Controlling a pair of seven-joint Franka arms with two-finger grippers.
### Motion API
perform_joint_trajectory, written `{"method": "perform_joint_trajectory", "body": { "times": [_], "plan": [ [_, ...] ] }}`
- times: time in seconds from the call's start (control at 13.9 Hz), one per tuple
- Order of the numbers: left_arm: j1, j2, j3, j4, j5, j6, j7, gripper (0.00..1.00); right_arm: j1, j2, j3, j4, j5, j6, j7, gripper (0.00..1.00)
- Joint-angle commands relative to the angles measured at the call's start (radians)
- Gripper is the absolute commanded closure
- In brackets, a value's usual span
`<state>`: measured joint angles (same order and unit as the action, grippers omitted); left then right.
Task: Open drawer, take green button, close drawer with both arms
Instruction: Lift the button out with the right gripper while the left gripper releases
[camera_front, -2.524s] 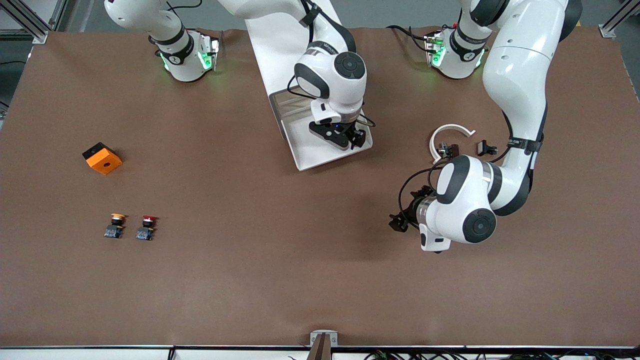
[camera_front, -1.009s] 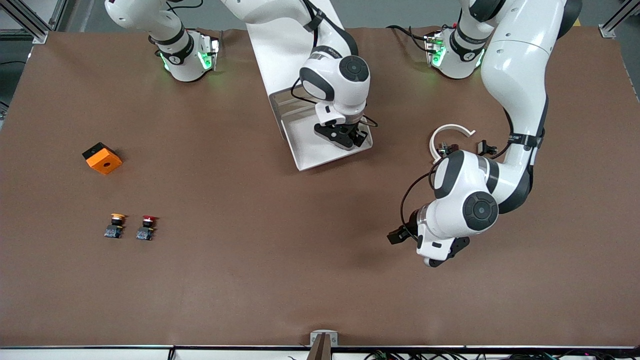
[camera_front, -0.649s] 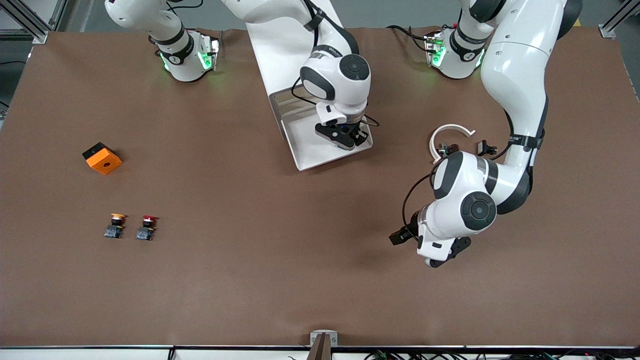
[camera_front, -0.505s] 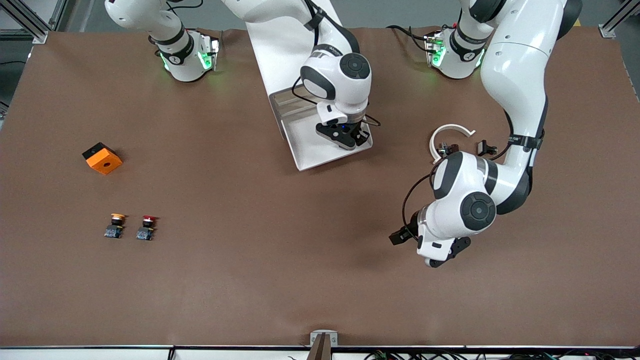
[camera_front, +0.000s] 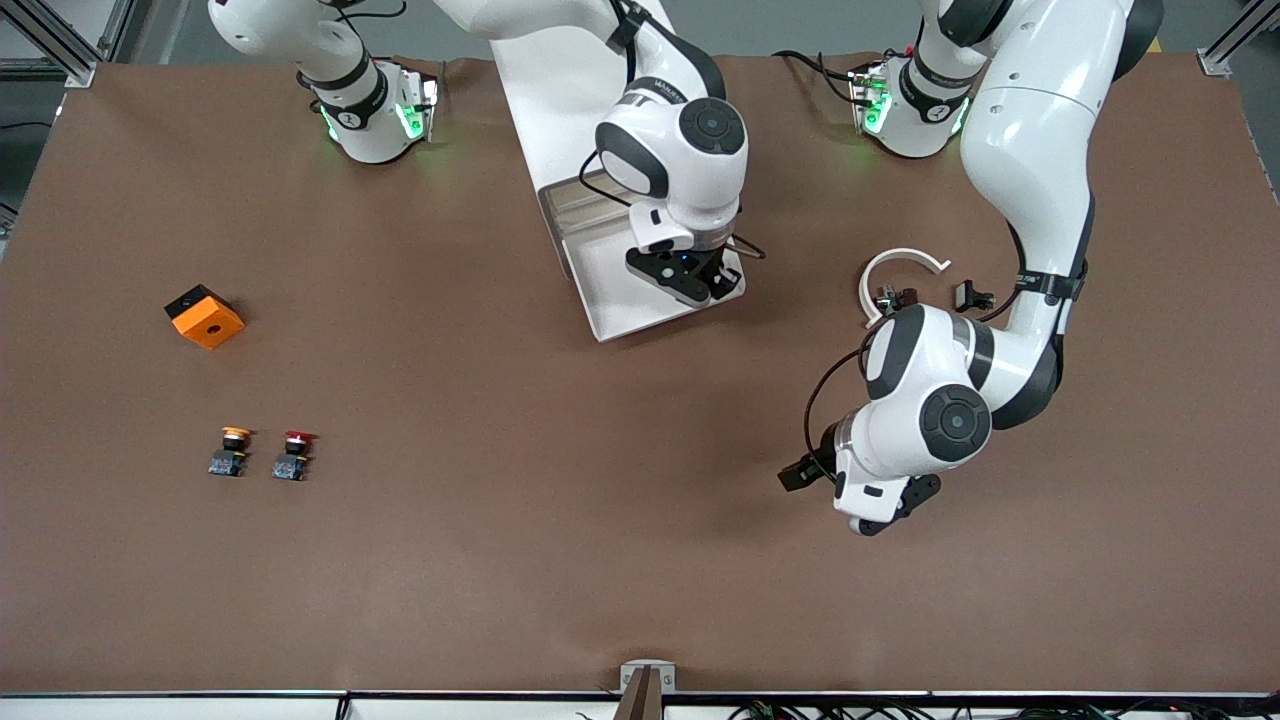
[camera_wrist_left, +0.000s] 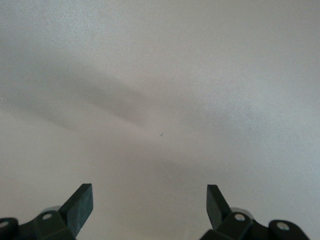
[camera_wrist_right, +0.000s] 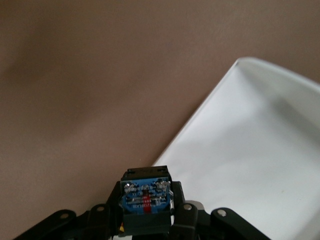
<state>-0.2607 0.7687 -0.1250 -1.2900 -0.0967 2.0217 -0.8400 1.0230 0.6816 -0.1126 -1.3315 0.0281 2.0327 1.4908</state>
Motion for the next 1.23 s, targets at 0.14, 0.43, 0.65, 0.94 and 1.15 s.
{"method": "perform_joint_trajectory", "body": {
  "times": [0.14, 0.43, 0.65, 0.94, 1.15],
  "plan": [
    [-0.015, -0.006, 0.004, -0.008, 0.017, 0.02, 0.016, 0.0, -0.141, -0.089, 0.008, 0.011, 0.026, -0.093, -0.215, 1.0],
    [-0.055, -0.011, -0.001, -0.009, 0.018, 0.02, 0.016, 0.0, -0.292, -0.146, 0.004, -0.009, 0.026, -0.123, -0.444, 1.0],
    [-0.095, -0.011, -0.001, -0.017, 0.018, 0.02, 0.012, 0.0, -0.401, -0.174, 0.004, -0.058, 0.024, -0.123, -0.616, 1.0],
    [-0.17, -0.009, 0.001, -0.026, 0.018, 0.02, 0.002, 0.0, -0.575, -0.182, 0.002, -0.139, 0.013, -0.095, -0.881, 1.0],
    [-0.219, -0.009, 0.001, -0.061, 0.026, 0.019, -0.001, 0.0, -0.671, -0.18, 0.002, -0.251, 0.013, 0.048, -1.026, 1.0]
  ]
}}
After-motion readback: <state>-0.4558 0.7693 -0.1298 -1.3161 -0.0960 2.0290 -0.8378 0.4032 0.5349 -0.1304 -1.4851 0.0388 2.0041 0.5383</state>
